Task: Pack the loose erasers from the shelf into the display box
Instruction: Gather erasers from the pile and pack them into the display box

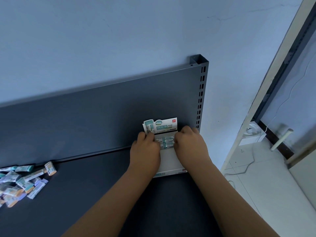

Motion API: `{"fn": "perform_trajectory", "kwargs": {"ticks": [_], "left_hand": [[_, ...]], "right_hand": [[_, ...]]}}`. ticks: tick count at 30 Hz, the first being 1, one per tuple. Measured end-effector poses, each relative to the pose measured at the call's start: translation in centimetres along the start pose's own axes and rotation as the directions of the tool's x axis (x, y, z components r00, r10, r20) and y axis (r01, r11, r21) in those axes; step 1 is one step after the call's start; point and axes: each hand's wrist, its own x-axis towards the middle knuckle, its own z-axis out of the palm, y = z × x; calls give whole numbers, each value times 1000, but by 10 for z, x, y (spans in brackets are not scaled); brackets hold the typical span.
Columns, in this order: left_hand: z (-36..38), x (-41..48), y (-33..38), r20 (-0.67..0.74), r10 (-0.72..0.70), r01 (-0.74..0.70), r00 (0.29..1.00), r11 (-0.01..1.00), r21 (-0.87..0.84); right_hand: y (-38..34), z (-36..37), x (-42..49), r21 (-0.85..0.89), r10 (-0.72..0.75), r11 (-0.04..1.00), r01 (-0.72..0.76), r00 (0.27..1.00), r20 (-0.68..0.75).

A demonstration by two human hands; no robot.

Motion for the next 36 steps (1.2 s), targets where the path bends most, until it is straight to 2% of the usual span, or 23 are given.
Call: {"fn": "perform_trajectory", "kwargs": {"ticks": [2, 3, 5, 7, 11, 16, 21, 26, 31, 36], "left_hand": [[-12, 0, 2, 145, -8, 15, 989, 999, -47], [-20, -1, 1, 169, -1, 15, 986, 996, -83], [-36, -3, -4, 110, 14, 3, 994, 989, -146], [-48, -8, -13, 27, 5, -1, 1000, 992, -130], [-61, -27, -30, -56, -99, 89, 993, 981, -170], [-67, -54, -55, 4, -186, 185, 983, 972, -143], [-67, -74, -89, 21, -236, 236, 972, 961, -143], [-61, -88, -126, 30, -257, 258, 966, 950, -178], [-54, -113, -191, 30, -251, 252, 967, 945, -207], [-45, -159, -307, 11, -263, 256, 965, 927, -275]], "right_hand": [[2, -5, -5, -25, 4, 1000, -5, 999, -41], [1, -9, -8, -21, 6, 1000, -7, 998, -65], [-5, -17, -17, 42, 14, 999, -9, 993, -113], [-17, -24, -25, 126, 22, 992, -6, 992, -123], [-47, -32, -32, 262, 28, 965, -3, 996, -90], [-80, -28, -29, 283, -47, 957, 67, 996, -77], [-111, -14, -33, 264, -72, 961, 78, 997, -34], [-149, 4, -36, 246, -103, 962, 115, 993, -61], [-217, 28, -33, 226, -152, 963, 148, 988, 0], [-334, 68, -44, 268, -142, 956, 123, 988, 55]]}}
